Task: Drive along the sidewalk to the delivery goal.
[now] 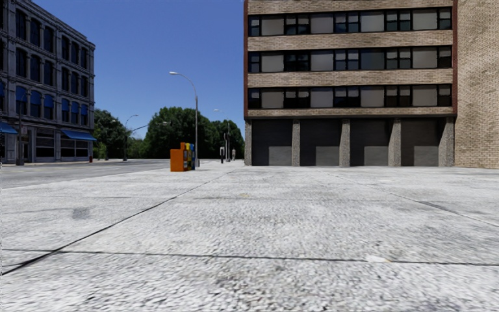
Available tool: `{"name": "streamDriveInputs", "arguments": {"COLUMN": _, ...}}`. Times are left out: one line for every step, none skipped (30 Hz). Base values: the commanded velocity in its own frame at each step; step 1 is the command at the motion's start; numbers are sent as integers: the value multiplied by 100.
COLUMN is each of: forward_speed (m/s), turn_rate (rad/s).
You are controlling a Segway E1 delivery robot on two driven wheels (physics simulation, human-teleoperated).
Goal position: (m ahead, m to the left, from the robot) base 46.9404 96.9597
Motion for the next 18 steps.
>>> {"name": "streamDriveInputs", "arguments": {"forward_speed": 158, "turn_rate": 0}}
{"name": "streamDriveInputs", "arguments": {"forward_speed": 158, "turn_rate": 0}}
{"name": "streamDriveInputs", "arguments": {"forward_speed": 158, "turn_rate": 0}}
{"name": "streamDriveInputs", "arguments": {"forward_speed": 158, "turn_rate": 0}}
{"name": "streamDriveInputs", "arguments": {"forward_speed": 158, "turn_rate": 0}}
{"name": "streamDriveInputs", "arguments": {"forward_speed": 158, "turn_rate": 0}}
{"name": "streamDriveInputs", "arguments": {"forward_speed": 158, "turn_rate": 0}}
{"name": "streamDriveInputs", "arguments": {"forward_speed": 158, "turn_rate": 0}}
{"name": "streamDriveInputs", "arguments": {"forward_speed": 158, "turn_rate": 0}}
{"name": "streamDriveInputs", "arguments": {"forward_speed": 158, "turn_rate": 0}}
{"name": "streamDriveInputs", "arguments": {"forward_speed": 158, "turn_rate": 0}}
{"name": "streamDriveInputs", "arguments": {"forward_speed": 158, "turn_rate": 0}}
{"name": "streamDriveInputs", "arguments": {"forward_speed": 158, "turn_rate": 0}}
{"name": "streamDriveInputs", "arguments": {"forward_speed": 158, "turn_rate": 0}}
{"name": "streamDriveInputs", "arguments": {"forward_speed": 158, "turn_rate": 0}}
{"name": "streamDriveInputs", "arguments": {"forward_speed": 158, "turn_rate": 0}}
{"name": "streamDriveInputs", "arguments": {"forward_speed": 158, "turn_rate": 0}}
{"name": "streamDriveInputs", "arguments": {"forward_speed": 158, "turn_rate": 0}}
